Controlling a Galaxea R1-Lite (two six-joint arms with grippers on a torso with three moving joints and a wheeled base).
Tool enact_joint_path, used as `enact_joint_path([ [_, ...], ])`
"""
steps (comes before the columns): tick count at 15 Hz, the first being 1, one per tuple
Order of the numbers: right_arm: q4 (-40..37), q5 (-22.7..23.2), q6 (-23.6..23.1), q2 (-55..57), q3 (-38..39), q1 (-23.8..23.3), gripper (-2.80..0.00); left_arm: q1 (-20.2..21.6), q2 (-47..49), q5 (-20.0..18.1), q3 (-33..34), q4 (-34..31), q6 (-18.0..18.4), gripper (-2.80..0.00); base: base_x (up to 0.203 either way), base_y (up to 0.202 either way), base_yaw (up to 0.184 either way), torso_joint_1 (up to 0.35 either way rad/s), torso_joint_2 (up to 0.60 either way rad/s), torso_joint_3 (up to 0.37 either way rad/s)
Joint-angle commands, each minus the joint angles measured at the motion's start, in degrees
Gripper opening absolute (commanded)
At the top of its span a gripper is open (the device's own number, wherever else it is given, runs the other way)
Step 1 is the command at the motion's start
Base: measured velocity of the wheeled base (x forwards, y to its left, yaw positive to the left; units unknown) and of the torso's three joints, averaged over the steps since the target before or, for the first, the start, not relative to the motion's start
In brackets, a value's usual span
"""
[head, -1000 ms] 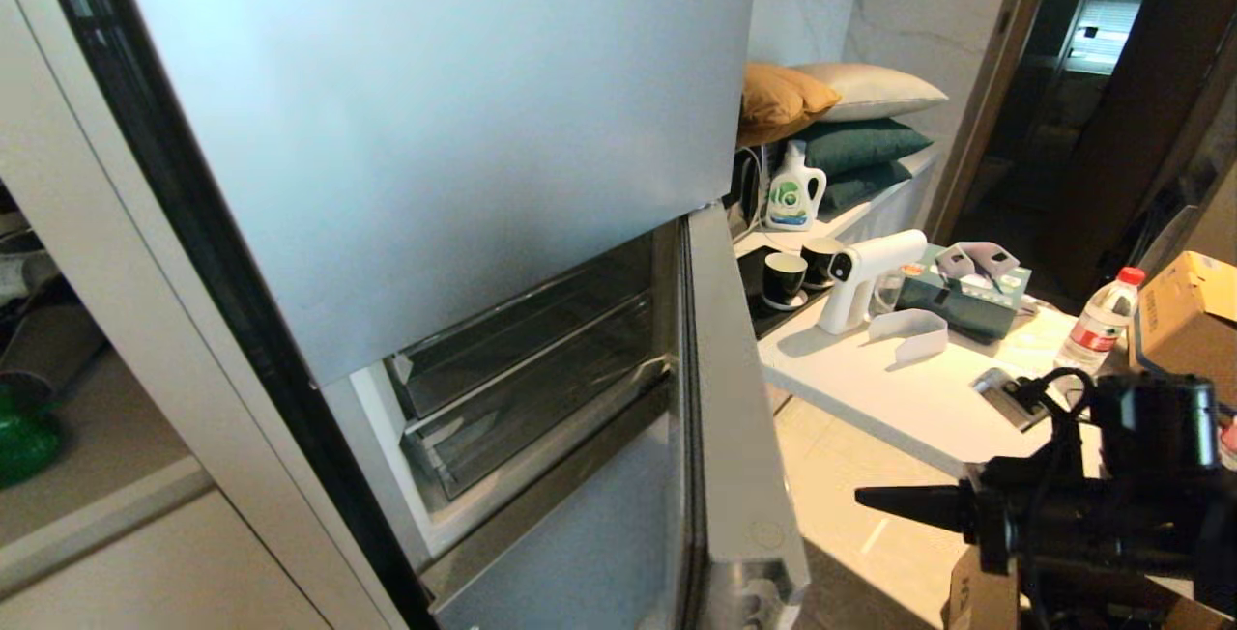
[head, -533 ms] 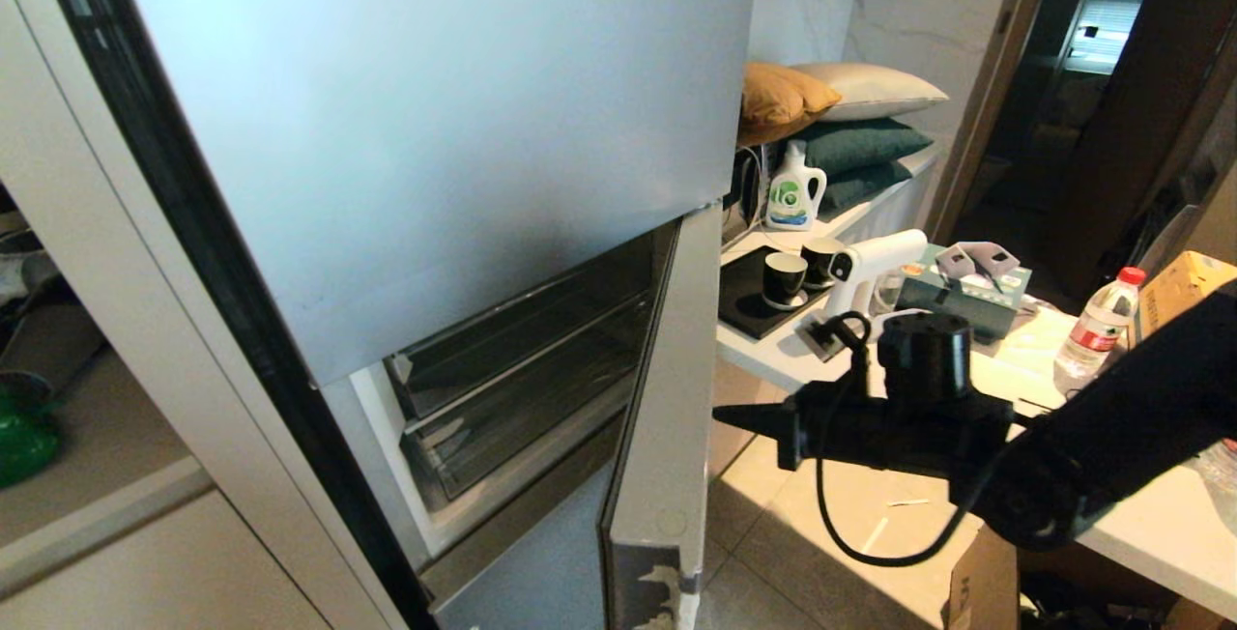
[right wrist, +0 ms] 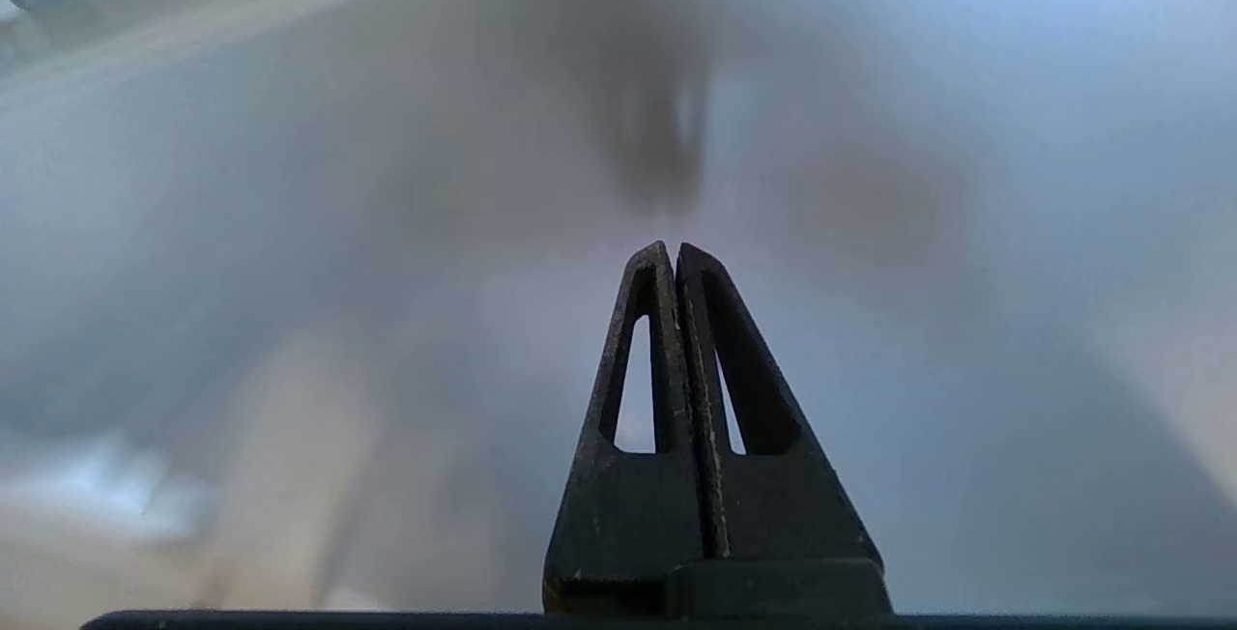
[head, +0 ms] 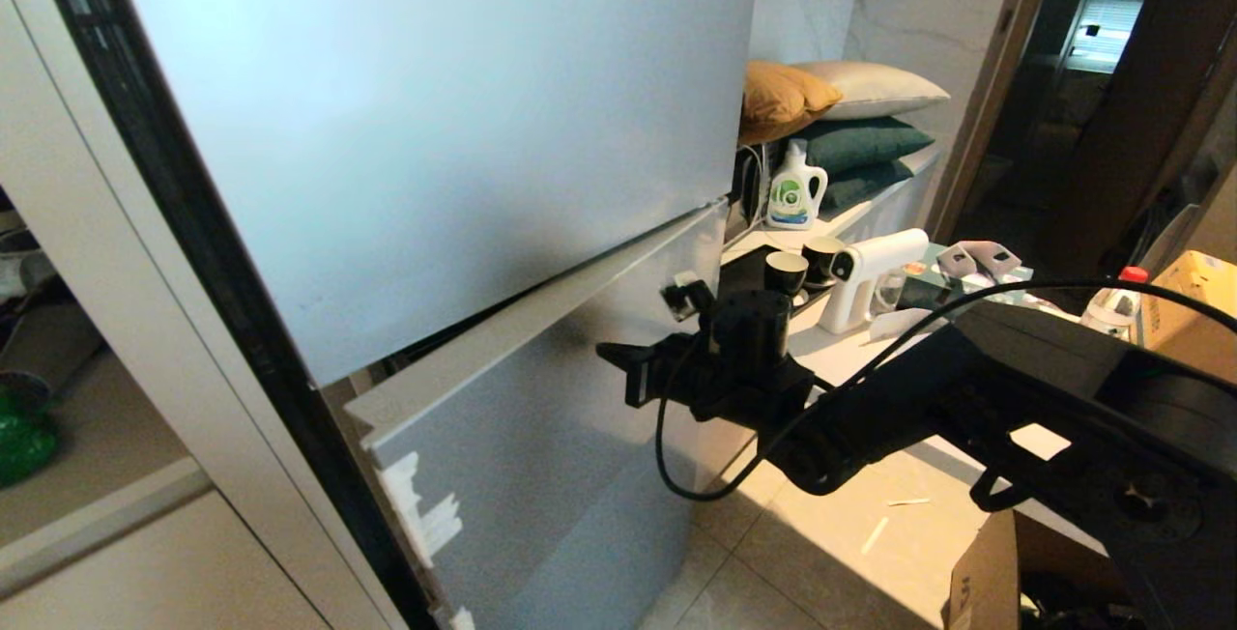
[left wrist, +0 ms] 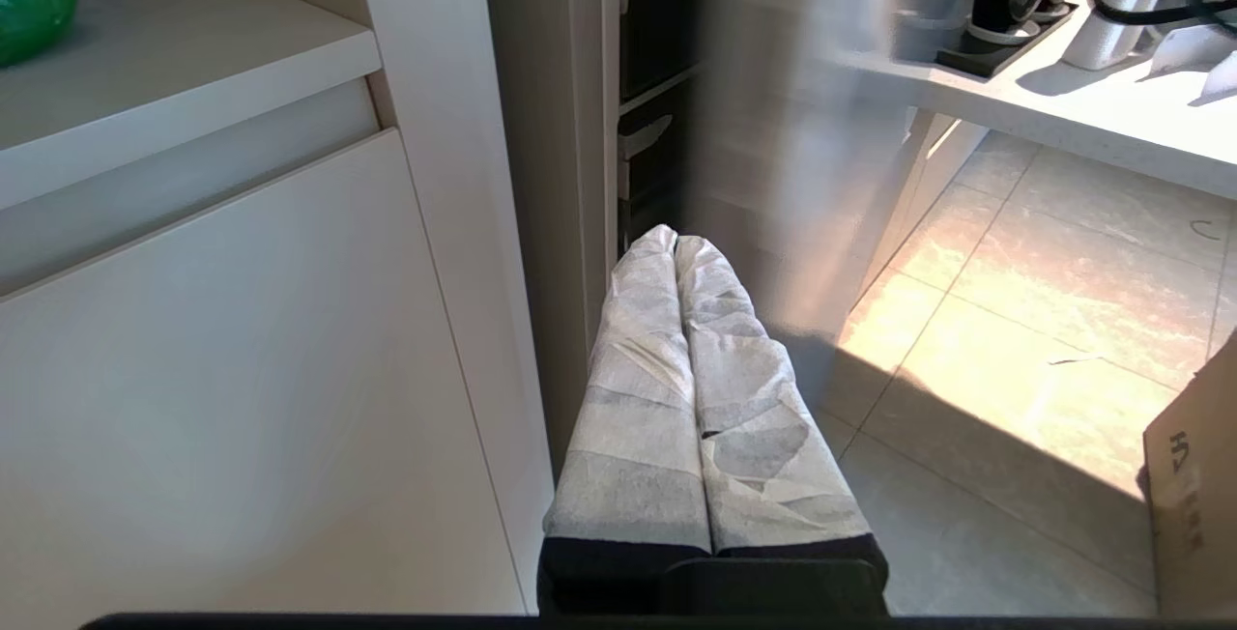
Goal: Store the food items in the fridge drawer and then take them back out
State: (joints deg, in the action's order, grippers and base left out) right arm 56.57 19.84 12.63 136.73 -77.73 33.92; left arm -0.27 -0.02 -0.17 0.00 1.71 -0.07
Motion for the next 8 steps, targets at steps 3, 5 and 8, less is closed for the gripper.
enact_joint_path([
  [3, 5.9, -1.6, 0.9, -8.1, 18.0, 1.8, -2.80, 0.0, 0.0, 0.0, 0.6, 0.1, 0.0, -2.80, 0.000, 0.000, 0.000, 0.000, 0.00, 0.000],
  [5, 7.3, -1.7, 1.1, -19.6, 30.8, 2.5, -2.80, 0.0, 0.0, 0.0, 0.6, 0.1, 0.0, -2.80, 0.000, 0.000, 0.000, 0.000, 0.00, 0.000],
  [8, 7.0, -1.8, 1.4, -38.9, 49.6, 4.4, -2.80, 0.0, 0.0, 0.1, 0.6, 0.1, 0.0, -2.80, 0.000, 0.000, 0.000, 0.000, 0.00, 0.000],
])
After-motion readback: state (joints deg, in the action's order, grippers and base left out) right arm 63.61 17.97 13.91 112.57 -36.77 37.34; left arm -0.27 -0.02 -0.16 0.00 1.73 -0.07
